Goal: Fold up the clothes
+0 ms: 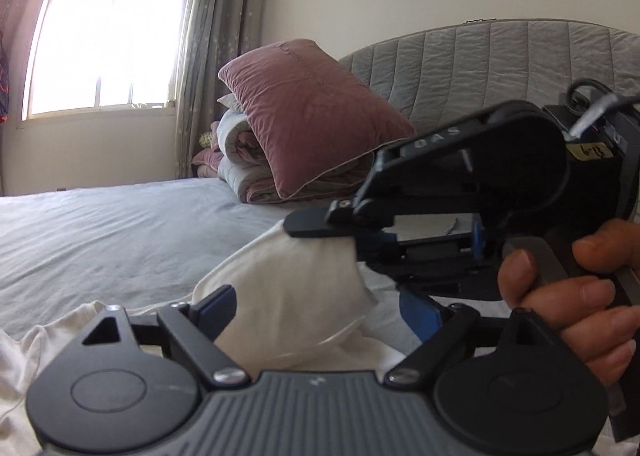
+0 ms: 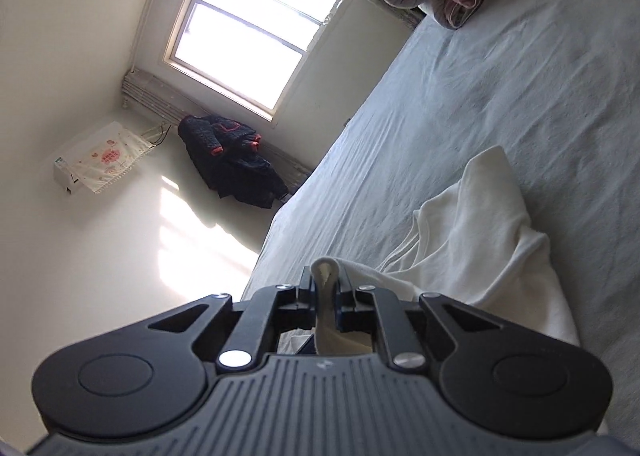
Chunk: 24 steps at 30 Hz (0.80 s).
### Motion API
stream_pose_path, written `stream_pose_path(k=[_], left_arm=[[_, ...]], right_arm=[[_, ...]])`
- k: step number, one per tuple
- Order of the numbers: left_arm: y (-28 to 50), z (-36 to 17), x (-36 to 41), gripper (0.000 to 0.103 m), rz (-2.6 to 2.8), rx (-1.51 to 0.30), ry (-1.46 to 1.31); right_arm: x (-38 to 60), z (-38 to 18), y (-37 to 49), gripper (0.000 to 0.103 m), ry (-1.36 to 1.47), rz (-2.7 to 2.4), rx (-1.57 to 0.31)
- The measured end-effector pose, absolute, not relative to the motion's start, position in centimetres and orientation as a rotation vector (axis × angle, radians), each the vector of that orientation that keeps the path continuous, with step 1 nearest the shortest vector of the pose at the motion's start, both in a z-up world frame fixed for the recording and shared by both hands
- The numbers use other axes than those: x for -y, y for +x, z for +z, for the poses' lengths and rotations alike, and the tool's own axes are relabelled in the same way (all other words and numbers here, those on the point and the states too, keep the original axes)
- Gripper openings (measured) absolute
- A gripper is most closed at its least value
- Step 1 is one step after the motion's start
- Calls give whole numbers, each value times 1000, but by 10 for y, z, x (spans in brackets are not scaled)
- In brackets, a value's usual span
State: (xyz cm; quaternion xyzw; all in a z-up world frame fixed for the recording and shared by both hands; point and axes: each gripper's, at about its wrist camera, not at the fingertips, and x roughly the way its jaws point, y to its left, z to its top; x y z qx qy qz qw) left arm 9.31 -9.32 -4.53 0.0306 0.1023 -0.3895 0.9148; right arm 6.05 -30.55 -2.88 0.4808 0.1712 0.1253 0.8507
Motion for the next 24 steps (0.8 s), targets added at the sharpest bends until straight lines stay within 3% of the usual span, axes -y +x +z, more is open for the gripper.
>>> stream_pose_path(k=[7, 12, 13, 14, 16, 19, 24], left_arm=[[122, -39, 50, 85, -735, -256, -175], [161, -58, 9, 83, -749, -437, -478], [169, -65, 0, 83, -755, -472, -550], [176, -72, -9, 83, -761, -506, -624], [184, -84, -21, 83, -759, -547, -730], [190, -93, -31, 83, -750, -579, -822], [194, -92, -34, 79, -632, -617, -735]], right_arm=[[261, 17, 93, 12, 852, 331, -486], [251, 18, 115, 19, 749, 357, -529], [253, 17, 116, 25, 727, 346, -535], [255, 15, 118, 44, 705, 334, -542], [264, 12, 115, 59, 667, 276, -515], [292, -5, 109, 59, 666, 178, -463], [334, -47, 120, 59, 719, 22, -471]])
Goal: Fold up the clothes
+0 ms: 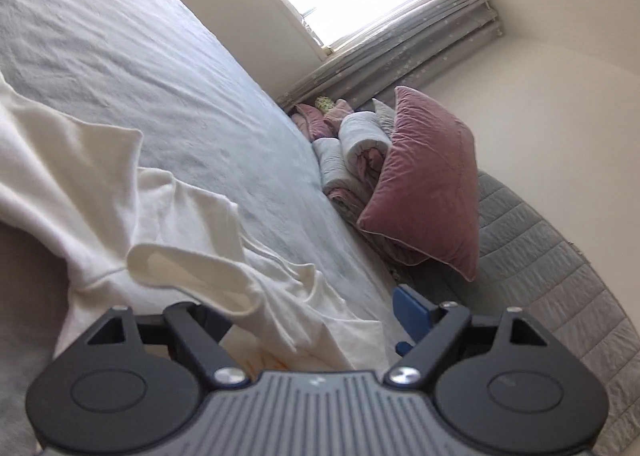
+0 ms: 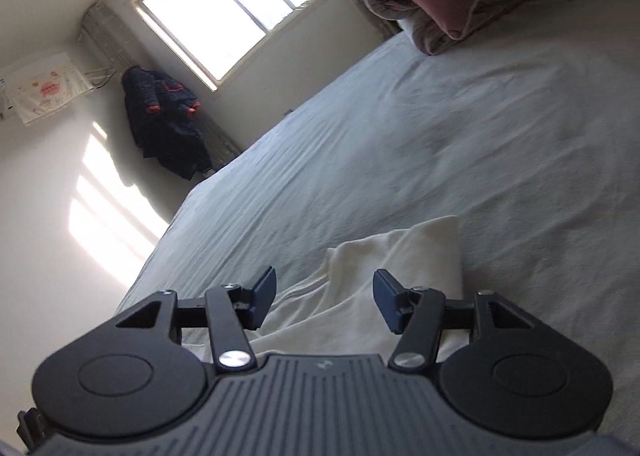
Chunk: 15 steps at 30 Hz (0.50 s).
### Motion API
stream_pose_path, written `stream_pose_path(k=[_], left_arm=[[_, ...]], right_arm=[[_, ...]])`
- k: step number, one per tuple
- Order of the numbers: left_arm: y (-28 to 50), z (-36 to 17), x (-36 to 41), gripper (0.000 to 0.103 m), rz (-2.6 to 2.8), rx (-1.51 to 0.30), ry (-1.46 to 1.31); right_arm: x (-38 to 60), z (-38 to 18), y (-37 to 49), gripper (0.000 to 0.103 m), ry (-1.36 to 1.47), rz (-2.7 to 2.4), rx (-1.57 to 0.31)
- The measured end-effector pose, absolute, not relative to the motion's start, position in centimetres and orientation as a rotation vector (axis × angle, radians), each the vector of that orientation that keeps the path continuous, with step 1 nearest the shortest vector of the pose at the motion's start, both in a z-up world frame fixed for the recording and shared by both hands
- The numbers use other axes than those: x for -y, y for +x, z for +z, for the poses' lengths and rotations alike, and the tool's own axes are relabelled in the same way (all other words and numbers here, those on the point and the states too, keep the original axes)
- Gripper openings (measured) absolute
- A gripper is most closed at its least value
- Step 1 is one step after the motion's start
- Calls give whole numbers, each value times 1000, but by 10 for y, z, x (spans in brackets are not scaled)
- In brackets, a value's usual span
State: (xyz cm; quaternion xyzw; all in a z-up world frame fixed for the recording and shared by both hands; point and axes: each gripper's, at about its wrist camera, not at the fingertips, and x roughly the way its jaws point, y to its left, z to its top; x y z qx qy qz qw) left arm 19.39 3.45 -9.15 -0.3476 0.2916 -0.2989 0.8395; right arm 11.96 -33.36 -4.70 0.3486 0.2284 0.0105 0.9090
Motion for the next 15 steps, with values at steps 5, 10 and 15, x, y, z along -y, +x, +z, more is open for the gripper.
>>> stream_pose_path(k=[5, 10, 15], left_arm=[[206, -98, -45, 44, -521, -705, -759], [214, -94, -54, 11, -469, -691, -737], [210, -77, -60, 8, -548, -529, -683]], right_arm=[[340, -65, 126, 54, 622, -59, -528], [349, -76, 123, 53, 640, -76, -497], [354, -89, 127, 41, 654, -117, -509]])
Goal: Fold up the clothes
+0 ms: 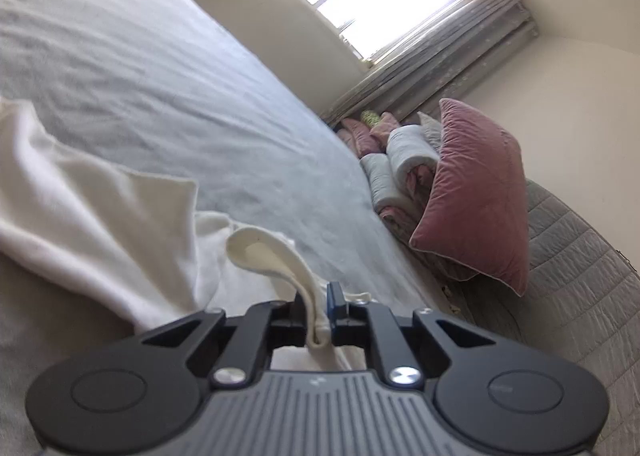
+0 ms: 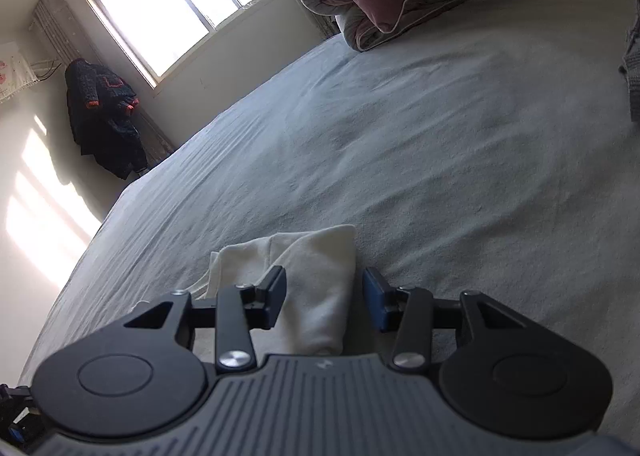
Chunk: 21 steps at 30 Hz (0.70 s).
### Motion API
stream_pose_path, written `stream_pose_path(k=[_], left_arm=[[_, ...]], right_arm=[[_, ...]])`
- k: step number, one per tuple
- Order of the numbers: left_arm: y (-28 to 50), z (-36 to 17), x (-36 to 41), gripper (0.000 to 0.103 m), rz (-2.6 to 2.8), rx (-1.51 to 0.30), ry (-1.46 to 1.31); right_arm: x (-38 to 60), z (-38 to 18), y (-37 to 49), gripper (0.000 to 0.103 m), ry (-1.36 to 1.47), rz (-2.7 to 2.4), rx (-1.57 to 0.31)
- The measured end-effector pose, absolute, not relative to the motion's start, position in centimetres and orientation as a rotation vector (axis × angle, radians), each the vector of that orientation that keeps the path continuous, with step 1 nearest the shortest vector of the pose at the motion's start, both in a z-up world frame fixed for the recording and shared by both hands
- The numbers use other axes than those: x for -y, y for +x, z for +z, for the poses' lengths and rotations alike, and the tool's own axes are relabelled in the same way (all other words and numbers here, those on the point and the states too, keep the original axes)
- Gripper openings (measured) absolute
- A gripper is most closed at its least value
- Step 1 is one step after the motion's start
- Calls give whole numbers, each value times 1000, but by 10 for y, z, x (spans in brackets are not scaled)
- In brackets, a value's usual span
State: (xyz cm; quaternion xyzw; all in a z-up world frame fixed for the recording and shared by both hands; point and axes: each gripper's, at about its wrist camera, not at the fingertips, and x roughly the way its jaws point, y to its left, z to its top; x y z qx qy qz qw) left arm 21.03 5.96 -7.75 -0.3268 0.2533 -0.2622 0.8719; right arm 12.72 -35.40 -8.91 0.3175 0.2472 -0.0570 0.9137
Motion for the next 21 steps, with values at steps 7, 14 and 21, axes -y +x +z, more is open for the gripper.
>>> stream_pose_path(k=[7, 14, 21], left_arm=[[211, -76, -67, 7, -498, -419, -542], [224, -97, -73, 10, -371, -525, -501], [223, -97, -69, 4, -367, -534, -452]], right_arm=[[339, -76, 121, 8, 556, -108, -392], [341, -74, 130, 41, 492, -127, -529], [349, -58, 114, 42, 409, -33, -622]])
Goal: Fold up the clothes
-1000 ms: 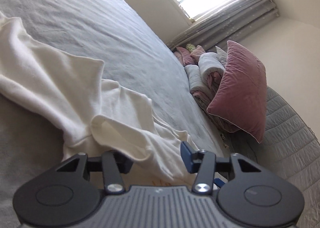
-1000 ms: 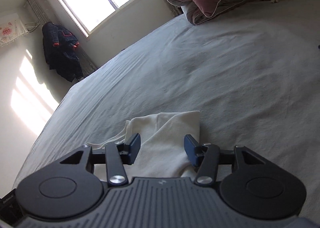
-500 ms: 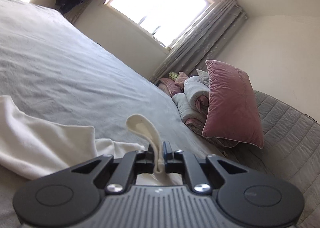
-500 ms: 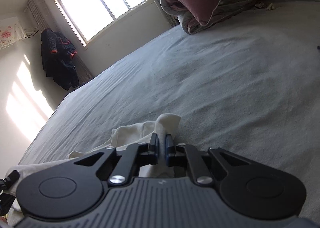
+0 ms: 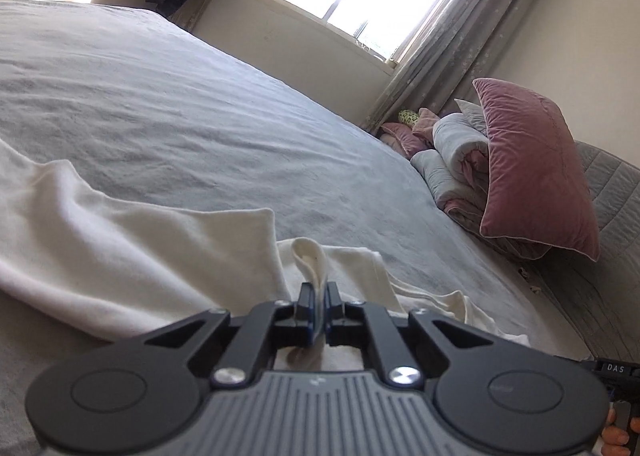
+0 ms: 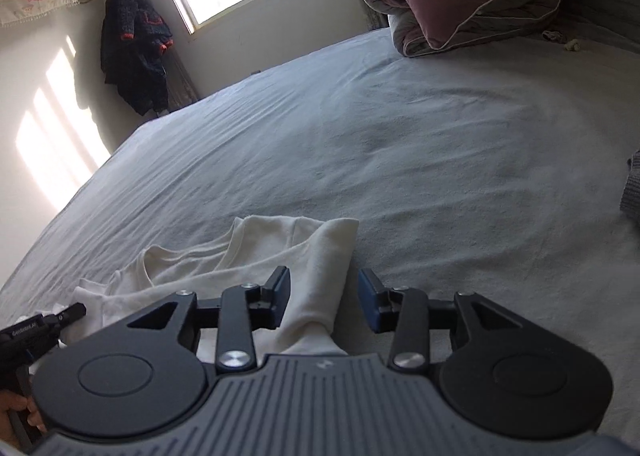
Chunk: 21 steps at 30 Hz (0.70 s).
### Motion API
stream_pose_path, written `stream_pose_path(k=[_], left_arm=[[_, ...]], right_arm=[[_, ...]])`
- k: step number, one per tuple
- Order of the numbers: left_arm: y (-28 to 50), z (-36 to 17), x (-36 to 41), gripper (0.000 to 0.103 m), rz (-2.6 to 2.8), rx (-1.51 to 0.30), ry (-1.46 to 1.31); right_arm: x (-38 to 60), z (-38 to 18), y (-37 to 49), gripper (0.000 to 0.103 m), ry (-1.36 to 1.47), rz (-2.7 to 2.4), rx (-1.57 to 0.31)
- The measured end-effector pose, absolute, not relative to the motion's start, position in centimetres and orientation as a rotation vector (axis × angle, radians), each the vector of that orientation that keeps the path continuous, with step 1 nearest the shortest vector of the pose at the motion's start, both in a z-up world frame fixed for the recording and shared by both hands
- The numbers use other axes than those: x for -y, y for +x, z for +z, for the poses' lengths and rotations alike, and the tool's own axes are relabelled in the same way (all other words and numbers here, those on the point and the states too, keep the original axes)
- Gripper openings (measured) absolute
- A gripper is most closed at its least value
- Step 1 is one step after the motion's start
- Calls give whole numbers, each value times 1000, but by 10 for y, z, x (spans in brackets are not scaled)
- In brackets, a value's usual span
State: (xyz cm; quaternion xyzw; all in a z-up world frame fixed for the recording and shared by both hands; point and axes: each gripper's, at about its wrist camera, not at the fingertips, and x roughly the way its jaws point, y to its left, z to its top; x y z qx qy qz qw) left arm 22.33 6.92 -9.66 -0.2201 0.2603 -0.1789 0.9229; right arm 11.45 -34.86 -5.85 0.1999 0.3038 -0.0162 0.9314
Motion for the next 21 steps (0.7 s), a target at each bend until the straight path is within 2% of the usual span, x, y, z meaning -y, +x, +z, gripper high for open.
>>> stream_pose_path(k=[4, 7, 9, 10, 11, 12, 14, 21], left_arm=[[219, -89, -69, 4, -305, -528, -408], [213, -75, -60, 8, -254, -549, -312], [209, -60, -47, 23, -256, -541, -229], [208, -54, -38, 39, -287, -542, -204], [207, -47, -28, 45, -324, -545, -180], [207, -41, -17, 46, -360, -548, -156], [210, -32, 14, 47, -465, -571, -105], [227, -33, 118, 51, -715, -645, 7]], right_arm=[[346, -71, 119, 42, 369, 14, -724], [346, -78, 121, 41, 363, 38, -751], [349, -78, 119, 41, 375, 56, -744], [351, -79, 118, 40, 385, 63, -741], [354, -80, 117, 37, 394, 70, -737], [356, -81, 117, 35, 404, 77, -735], [356, -81, 117, 24, 420, 104, -734], [352, -76, 116, 24, 392, 100, -732]])
